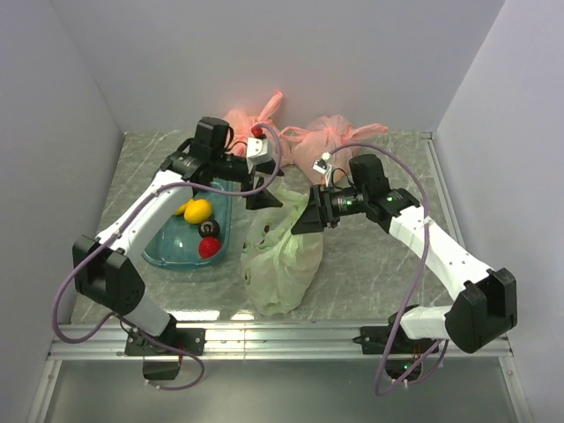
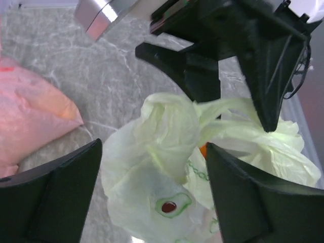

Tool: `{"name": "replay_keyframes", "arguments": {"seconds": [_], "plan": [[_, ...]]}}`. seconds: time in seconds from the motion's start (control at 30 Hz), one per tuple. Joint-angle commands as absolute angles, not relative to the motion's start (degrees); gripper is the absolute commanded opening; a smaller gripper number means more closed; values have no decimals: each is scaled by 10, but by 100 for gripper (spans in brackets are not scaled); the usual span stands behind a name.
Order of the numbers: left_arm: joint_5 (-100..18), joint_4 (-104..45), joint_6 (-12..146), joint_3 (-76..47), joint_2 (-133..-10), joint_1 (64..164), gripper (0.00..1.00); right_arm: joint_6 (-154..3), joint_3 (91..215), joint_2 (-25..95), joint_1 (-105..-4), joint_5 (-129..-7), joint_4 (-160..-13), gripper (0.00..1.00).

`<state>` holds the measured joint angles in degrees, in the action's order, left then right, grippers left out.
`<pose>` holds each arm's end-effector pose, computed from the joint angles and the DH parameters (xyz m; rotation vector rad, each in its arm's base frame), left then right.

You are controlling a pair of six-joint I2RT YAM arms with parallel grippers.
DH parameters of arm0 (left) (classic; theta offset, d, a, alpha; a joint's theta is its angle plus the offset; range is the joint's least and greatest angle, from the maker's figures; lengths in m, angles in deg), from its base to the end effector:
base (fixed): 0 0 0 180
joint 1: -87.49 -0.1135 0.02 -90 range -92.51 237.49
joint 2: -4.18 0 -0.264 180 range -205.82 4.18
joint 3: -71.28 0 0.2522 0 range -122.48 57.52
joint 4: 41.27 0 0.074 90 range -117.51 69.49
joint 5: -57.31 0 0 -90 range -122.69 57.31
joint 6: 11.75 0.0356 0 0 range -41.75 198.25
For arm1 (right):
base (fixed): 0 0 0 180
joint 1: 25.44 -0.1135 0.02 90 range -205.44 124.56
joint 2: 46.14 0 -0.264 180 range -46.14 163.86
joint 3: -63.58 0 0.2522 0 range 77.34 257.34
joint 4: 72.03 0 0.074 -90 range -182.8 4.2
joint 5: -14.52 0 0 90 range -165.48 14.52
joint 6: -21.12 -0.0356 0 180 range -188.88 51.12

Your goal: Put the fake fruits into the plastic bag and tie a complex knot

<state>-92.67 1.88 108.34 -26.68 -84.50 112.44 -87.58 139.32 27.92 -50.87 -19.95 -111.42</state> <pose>0.2944 -0.1710 0.3669 1.4035 1.4221 -1.0553 0.2349 0.1442 0.3172 -0.7015 2.1779 1.4894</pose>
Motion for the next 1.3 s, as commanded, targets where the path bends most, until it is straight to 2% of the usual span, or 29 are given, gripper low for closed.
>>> {"name": "replay_keyframes", "arguments": {"seconds": [0.0, 0.03, 0.07, 0.1, 0.13, 0.2, 0.23, 0.27, 0.37, 0.57, 0.7, 0.93, 1.07, 1.1, 1.17, 1.2, 1.27], "plan": [[-937, 11, 1108, -304, -857, 1140, 85, -907, 1390, 284, -513, -198, -1044, 68], [-937, 28, 1108, -308, -862, 1143, 76, -908, 1389, 283, -513, -198, -1039, 52], [-939, 42, 1118, -325, -872, 1144, 65, -899, 1390, 282, -513, -198, -1038, 46], [-938, 62, 1126, -335, -878, 1144, 42, -888, 1393, 280, -514, -198, -1052, 40], [-936, 100, 1137, -346, -884, 1144, 30, -863, 1397, 273, -509, -198, -1062, 26], [-930, 127, 1151, -369, -896, 1137, 9, -844, 1389, 255, -501, -191, -1074, 13], [-932, 128, 1145, -371, -896, 1132, 5, -830, 1376, 229, -489, -189, -1078, 0], [-937, 114, 1119, -368, -894, 1114, 0, -821, 1371, 215, -483, -193, -1085, 0], [-951, 97, 1089, -352, -879, 1070, 0, -815, 1349, 155, -451, -214, -1101, 0], [-959, 227, 1226, -307, -832, 1069, 0, -857, 1312, 90, -422, -241, -1041, 0], [-959, 308, 1309, -289, -813, 1116, 0, -871, 1338, 156, -435, -276, -997, 0], [-972, 304, 1318, -322, -833, 1197, 0, -822, 1440, 264, -492, -308, -1017, 1], [-984, 229, 1241, -343, -852, 1204, 0, -790, 1447, 276, -503, -287, -1045, 18], [-988, 220, 1229, -348, -855, 1204, 0, -784, 1447, 272, -501, -283, -1071, 30], [-992, 215, 1226, -355, -863, 1204, 0, -757, 1435, 260, -492, -272, -1106, 43], [-993, 212, 1225, -354, -864, 1204, 0, -750, 1431, 243, -487, -273, -1112, 55], [-994, 209, 1223, -347, -864, 1205, 0, -738, 1415, 224, -469, -284, -1120, 65]]}}
